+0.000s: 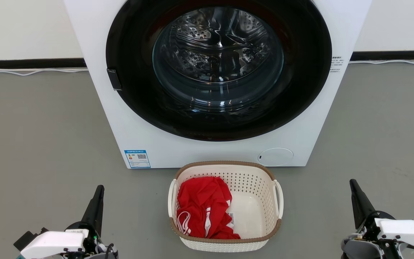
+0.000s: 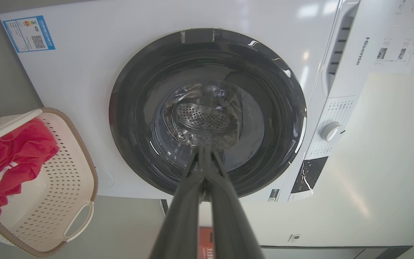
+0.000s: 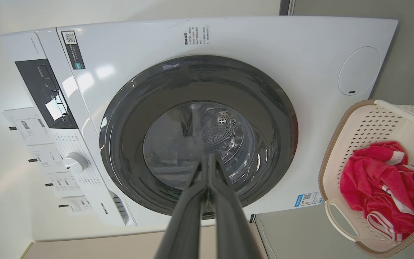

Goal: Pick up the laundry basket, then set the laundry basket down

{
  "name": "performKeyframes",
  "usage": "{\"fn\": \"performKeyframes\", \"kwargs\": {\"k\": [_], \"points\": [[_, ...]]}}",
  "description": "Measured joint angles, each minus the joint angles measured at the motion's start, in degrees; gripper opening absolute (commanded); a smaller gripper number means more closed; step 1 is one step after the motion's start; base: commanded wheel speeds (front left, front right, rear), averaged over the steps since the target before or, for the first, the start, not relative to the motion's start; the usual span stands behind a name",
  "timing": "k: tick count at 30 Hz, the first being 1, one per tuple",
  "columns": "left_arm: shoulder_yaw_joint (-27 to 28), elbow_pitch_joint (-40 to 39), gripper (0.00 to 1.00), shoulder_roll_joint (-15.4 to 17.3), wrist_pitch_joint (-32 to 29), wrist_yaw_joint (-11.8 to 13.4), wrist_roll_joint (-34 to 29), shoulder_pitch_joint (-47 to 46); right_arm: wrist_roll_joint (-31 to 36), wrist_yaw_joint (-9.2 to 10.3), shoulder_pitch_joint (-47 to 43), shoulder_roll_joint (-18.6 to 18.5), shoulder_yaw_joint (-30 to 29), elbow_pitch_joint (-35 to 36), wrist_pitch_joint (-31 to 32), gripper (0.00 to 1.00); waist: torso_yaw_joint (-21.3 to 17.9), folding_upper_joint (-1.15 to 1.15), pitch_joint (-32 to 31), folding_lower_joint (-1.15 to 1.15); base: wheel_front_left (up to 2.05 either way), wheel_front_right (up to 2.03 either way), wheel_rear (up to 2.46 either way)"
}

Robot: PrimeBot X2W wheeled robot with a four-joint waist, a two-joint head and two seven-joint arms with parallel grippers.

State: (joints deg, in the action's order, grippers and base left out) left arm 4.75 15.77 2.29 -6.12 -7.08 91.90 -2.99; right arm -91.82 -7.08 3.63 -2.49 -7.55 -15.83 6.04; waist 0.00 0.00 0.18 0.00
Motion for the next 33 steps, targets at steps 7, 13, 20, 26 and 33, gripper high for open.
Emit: {"fn": "performKeyframes", "kwargs": {"k": [7, 13, 20, 26, 33], "points": [[0.00, -0.01, 0.00, 0.00, 0.00, 0.00, 0.00, 0.00, 0.00, 0.00, 0.01, 0.00, 0.00, 0.00, 0.00, 0.00, 0.00, 0.00, 0.00, 0.00, 0.00, 0.00, 0.00], [0.00, -0.01, 0.00, 0.00, 0.00, 0.00, 0.00, 0.00, 0.00, 0.00, 0.01, 0.00, 0.00, 0.00, 0.00, 0.00, 0.00, 0.00, 0.00, 0.00, 0.00, 0.00, 0.00], [0.00, -0.01, 0.00, 0.00, 0.00, 0.00, 0.00, 0.00, 0.00, 0.00, 0.01, 0.00, 0.00, 0.00, 0.00, 0.00, 0.00, 0.00, 0.00, 0.00, 0.00, 0.00, 0.00], [0.00, -0.02, 0.00, 0.00, 0.00, 0.00, 0.00, 0.00, 0.00, 0.00, 0.01, 0.00, 0.00, 0.00, 0.00, 0.00, 0.00, 0.00, 0.00, 0.00, 0.00, 0.00, 0.00], [0.00, -0.02, 0.00, 0.00, 0.00, 0.00, 0.00, 0.00, 0.00, 0.00, 0.01, 0.00, 0.00, 0.00, 0.00, 0.00, 0.00, 0.00, 0.00, 0.00, 0.00, 0.00, 0.00]]}}
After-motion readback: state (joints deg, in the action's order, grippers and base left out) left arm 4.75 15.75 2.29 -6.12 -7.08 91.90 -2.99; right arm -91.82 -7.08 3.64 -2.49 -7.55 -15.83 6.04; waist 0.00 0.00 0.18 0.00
